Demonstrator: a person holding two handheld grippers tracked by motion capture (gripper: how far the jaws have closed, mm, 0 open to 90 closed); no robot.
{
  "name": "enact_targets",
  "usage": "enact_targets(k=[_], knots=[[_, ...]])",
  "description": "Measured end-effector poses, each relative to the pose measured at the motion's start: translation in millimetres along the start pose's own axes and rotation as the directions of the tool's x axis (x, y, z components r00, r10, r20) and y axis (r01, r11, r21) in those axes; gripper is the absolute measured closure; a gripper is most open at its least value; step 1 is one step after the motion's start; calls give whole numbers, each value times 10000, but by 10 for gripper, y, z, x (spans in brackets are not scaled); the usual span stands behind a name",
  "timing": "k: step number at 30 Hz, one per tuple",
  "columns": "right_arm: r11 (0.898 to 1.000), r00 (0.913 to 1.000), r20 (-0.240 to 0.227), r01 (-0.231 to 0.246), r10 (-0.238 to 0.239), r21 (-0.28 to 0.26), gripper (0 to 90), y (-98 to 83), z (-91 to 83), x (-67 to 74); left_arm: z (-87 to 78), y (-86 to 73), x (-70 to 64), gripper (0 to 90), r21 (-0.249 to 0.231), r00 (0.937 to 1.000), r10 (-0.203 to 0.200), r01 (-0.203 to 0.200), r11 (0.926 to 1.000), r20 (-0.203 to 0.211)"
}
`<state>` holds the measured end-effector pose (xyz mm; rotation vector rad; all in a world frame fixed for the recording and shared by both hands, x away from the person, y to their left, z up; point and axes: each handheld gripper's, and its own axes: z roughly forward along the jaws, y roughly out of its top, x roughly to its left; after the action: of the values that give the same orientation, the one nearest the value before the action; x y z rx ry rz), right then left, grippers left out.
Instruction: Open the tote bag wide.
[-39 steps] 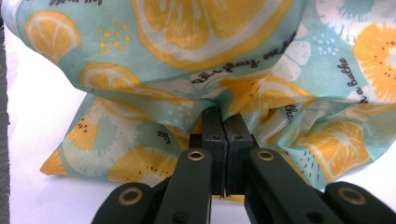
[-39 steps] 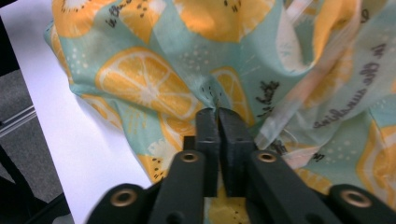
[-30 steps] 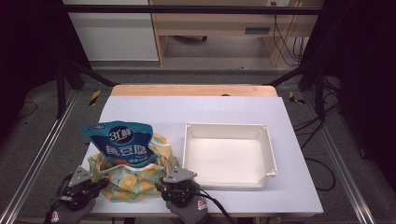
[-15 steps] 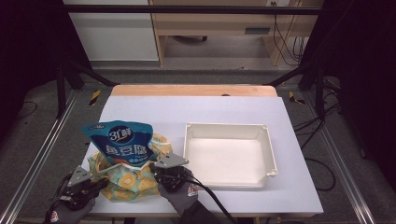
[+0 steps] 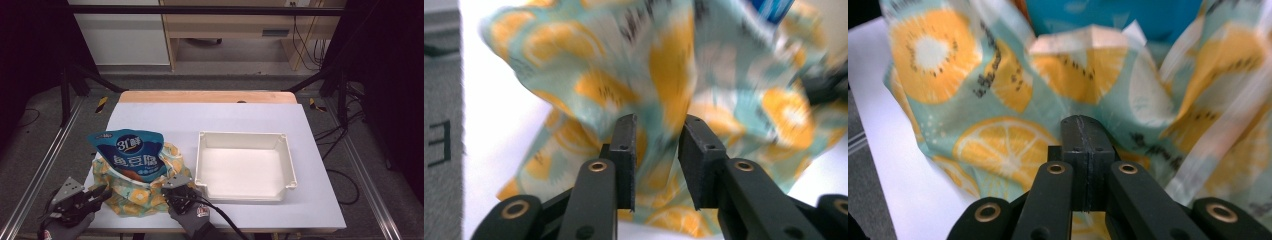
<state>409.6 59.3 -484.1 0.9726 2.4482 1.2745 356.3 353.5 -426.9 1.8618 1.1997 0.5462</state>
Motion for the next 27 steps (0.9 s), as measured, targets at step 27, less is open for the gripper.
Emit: enact_targets(k=[27], knots=[[9997,10000,-90,39,-37,242,900,-63,13,5,300,174,-50,898,734,9927,1140,-1110,9911,-388]])
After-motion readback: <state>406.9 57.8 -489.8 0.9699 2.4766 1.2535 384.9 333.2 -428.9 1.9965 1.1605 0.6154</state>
